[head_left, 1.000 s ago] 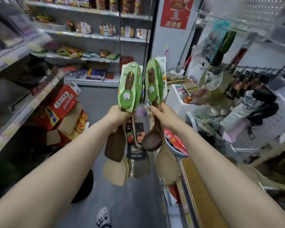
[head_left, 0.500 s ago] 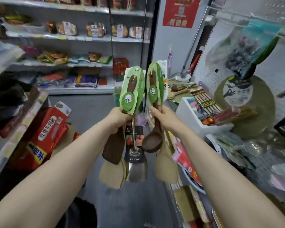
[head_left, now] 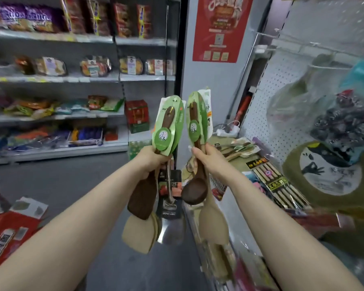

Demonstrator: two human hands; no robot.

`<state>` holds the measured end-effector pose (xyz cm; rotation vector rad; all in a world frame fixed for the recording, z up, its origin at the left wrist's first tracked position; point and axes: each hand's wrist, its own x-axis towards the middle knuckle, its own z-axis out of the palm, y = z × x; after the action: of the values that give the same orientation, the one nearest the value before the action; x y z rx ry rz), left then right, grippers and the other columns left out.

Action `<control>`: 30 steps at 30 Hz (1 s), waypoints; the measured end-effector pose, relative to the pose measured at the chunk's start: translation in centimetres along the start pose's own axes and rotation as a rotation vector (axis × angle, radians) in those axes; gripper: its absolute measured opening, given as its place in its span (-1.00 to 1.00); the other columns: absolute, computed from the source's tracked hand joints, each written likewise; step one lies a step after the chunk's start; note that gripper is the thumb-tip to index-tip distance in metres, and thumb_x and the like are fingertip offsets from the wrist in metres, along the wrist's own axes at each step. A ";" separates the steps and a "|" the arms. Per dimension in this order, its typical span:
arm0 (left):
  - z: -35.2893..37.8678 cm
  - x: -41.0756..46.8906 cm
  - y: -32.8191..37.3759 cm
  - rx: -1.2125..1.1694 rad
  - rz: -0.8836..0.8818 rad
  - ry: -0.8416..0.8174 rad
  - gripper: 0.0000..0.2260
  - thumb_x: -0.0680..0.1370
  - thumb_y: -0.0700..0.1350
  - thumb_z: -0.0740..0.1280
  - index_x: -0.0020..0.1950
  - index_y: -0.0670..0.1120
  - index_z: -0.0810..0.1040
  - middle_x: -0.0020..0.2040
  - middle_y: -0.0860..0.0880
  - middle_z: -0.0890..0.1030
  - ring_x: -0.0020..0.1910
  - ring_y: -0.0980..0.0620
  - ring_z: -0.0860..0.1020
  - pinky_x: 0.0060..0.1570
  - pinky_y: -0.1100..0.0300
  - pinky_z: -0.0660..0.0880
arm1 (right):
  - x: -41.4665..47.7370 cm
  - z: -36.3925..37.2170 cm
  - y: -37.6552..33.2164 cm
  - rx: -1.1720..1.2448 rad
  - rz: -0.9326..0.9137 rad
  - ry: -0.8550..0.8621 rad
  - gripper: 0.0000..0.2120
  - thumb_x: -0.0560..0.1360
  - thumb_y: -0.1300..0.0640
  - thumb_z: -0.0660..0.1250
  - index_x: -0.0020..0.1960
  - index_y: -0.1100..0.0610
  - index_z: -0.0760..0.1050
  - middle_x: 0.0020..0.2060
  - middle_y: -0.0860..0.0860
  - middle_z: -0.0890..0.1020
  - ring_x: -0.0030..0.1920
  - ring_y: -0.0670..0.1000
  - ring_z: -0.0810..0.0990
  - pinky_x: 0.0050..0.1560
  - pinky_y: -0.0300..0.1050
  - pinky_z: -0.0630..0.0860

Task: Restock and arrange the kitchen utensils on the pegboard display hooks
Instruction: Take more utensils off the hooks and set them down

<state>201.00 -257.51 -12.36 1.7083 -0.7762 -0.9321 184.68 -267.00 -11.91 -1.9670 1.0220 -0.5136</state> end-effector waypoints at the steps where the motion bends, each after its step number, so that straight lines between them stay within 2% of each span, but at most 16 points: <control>1: 0.1 2.1 0.8 -0.008 0.005 -0.002 -0.91 0.52 -0.31 0.37 -0.04 -0.15 0.55 -0.18 -0.08 0.60 -0.39 0.08 0.55 -0.43 0.34 0.50 | 2.2 -0.4 0.3 0.000 -0.004 0.001 -0.78 0.64 -0.05 0.20 -0.11 0.05 0.37 -0.25 -0.10 0.53 -0.22 -0.12 0.47 -0.05 -0.11 0.37; 4: 0.7 7.2 2.3 -0.022 0.001 -0.020 -0.89 0.53 -0.33 0.36 -0.11 -0.14 0.52 -0.29 -0.05 0.60 -0.51 0.19 0.56 -0.46 0.37 0.49 | 7.4 -1.1 1.2 -0.003 0.008 -0.018 -0.69 0.64 -0.07 0.18 -0.13 0.14 0.42 -0.41 -0.12 0.53 -0.35 -0.18 0.47 -0.14 -0.12 0.37; 6: 0.9 10.6 2.9 -0.050 -0.015 -0.049 -0.92 0.53 -0.34 0.35 -0.09 -0.17 0.52 -0.35 -0.03 0.61 -0.53 0.21 0.56 -0.46 0.37 0.50 | 10.5 -1.5 1.7 -0.013 0.031 -0.019 -0.68 0.64 -0.08 0.17 -0.14 0.13 0.41 -0.41 -0.12 0.53 -0.35 -0.16 0.47 -0.18 -0.15 0.36; 10: 1.4 19.0 3.6 -0.057 -0.049 -0.135 -0.94 0.54 -0.33 0.34 -0.07 -0.20 0.53 -0.20 -0.13 0.63 -0.40 0.13 0.62 -0.31 0.26 0.56 | 16.7 -2.4 2.7 0.017 0.091 0.028 -0.75 0.65 -0.06 0.17 -0.13 0.05 0.37 -0.36 -0.09 0.54 -0.37 -0.12 0.45 -0.34 -0.27 0.33; 12: 1.7 23.7 4.1 -0.040 -0.044 -0.172 -0.91 0.53 -0.33 0.35 -0.11 -0.17 0.53 -0.17 -0.13 0.63 -0.43 0.15 0.61 -0.37 0.29 0.55 | 20.3 -2.5 3.4 0.029 0.116 0.066 -0.77 0.65 -0.05 0.17 -0.14 0.02 0.35 -0.30 -0.05 0.57 -0.32 -0.07 0.48 -0.25 -0.19 0.37; 14: 2.0 26.2 4.1 -0.042 -0.040 -0.199 -0.91 0.53 -0.33 0.36 -0.12 -0.17 0.53 -0.17 -0.12 0.63 -0.43 0.15 0.62 -0.36 0.29 0.56 | 22.1 -2.5 4.0 0.049 0.133 0.075 -0.77 0.66 -0.02 0.17 -0.12 0.07 0.35 -0.27 0.00 0.59 -0.31 -0.04 0.50 -0.18 -0.12 0.41; 16: 2.1 30.1 4.6 -0.047 -0.042 -0.247 -0.91 0.52 -0.33 0.37 -0.13 -0.17 0.52 -0.18 -0.11 0.62 -0.39 0.11 0.63 -0.32 0.27 0.57 | 25.3 -2.3 4.5 0.067 0.149 0.109 -0.76 0.66 0.00 0.18 -0.12 0.13 0.37 -0.34 0.00 0.58 -0.38 -0.06 0.49 -0.22 -0.12 0.42; 18: 2.2 34.5 5.3 -0.015 -0.055 -0.296 -0.92 0.51 -0.33 0.38 -0.12 -0.18 0.53 -0.19 -0.12 0.63 -0.38 0.08 0.62 -0.31 0.25 0.58 | 28.7 -2.1 5.0 0.101 0.202 0.167 -0.76 0.66 0.02 0.18 -0.13 0.12 0.36 -0.36 0.01 0.55 -0.46 -0.13 0.46 -0.34 -0.25 0.41; 20: 2.6 37.4 5.8 -0.014 -0.061 -0.337 -0.93 0.51 -0.34 0.38 -0.08 -0.20 0.54 -0.20 -0.12 0.63 -0.45 0.13 0.62 -0.33 0.25 0.58 | 30.9 -2.1 5.5 0.084 0.256 0.193 -0.77 0.66 0.00 0.18 -0.09 0.13 0.36 -0.29 0.04 0.56 -0.46 -0.17 0.45 -0.44 -0.38 0.35; 22: 3.3 40.7 6.3 0.032 -0.052 -0.390 -0.92 0.51 -0.34 0.38 -0.09 -0.19 0.53 -0.31 -0.06 0.62 -0.53 0.20 0.57 -0.44 0.34 0.54 | 33.2 -2.2 6.4 0.095 0.301 0.254 -0.78 0.65 -0.04 0.18 -0.01 0.12 0.36 -0.23 0.04 0.56 -0.37 -0.15 0.48 -0.31 -0.34 0.42; 24: 4.5 43.6 6.5 0.098 -0.045 -0.454 -0.93 0.51 -0.34 0.37 -0.09 -0.20 0.54 -0.45 0.03 0.60 -0.58 0.24 0.53 -0.51 0.41 0.47 | 34.6 -2.4 7.3 0.120 0.368 0.323 -0.81 0.65 -0.05 0.17 0.01 0.08 0.37 -0.18 -0.01 0.56 -0.17 -0.05 0.53 0.00 -0.10 0.51; 25: 5.3 44.8 6.4 0.124 -0.049 -0.484 -0.92 0.51 -0.35 0.38 -0.04 -0.22 0.55 -0.44 0.03 0.60 -0.58 0.23 0.53 -0.52 0.42 0.45 | 35.0 -2.5 8.1 0.154 0.406 0.345 -0.82 0.65 -0.04 0.17 -0.02 0.06 0.38 -0.18 -0.02 0.57 -0.11 0.02 0.56 0.10 0.01 0.51; 27: 7.2 46.8 5.9 0.160 -0.066 -0.539 -0.84 0.50 -0.36 0.38 0.06 -0.23 0.53 -0.27 -0.07 0.61 -0.49 0.16 0.56 -0.53 0.43 0.45 | 35.5 -2.9 9.9 0.201 0.478 0.386 -0.81 0.64 -0.07 0.18 -0.08 0.01 0.39 -0.19 0.00 0.60 -0.06 0.11 0.62 0.15 0.09 0.53; 30: 10.3 49.4 5.2 0.191 -0.098 -0.627 -0.81 0.52 -0.32 0.38 0.12 -0.26 0.53 -0.03 -0.18 0.61 -0.35 0.07 0.52 -0.50 0.40 0.48 | 36.4 -4.1 13.1 0.166 0.564 0.449 -0.77 0.63 -0.12 0.18 -0.04 0.03 0.39 -0.20 -0.01 0.59 -0.12 0.04 0.58 0.08 -0.01 0.51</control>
<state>216.31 -305.18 -20.59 1.6321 -1.2270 -1.5368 197.09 -302.66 -21.13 -1.3527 1.6830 -0.7027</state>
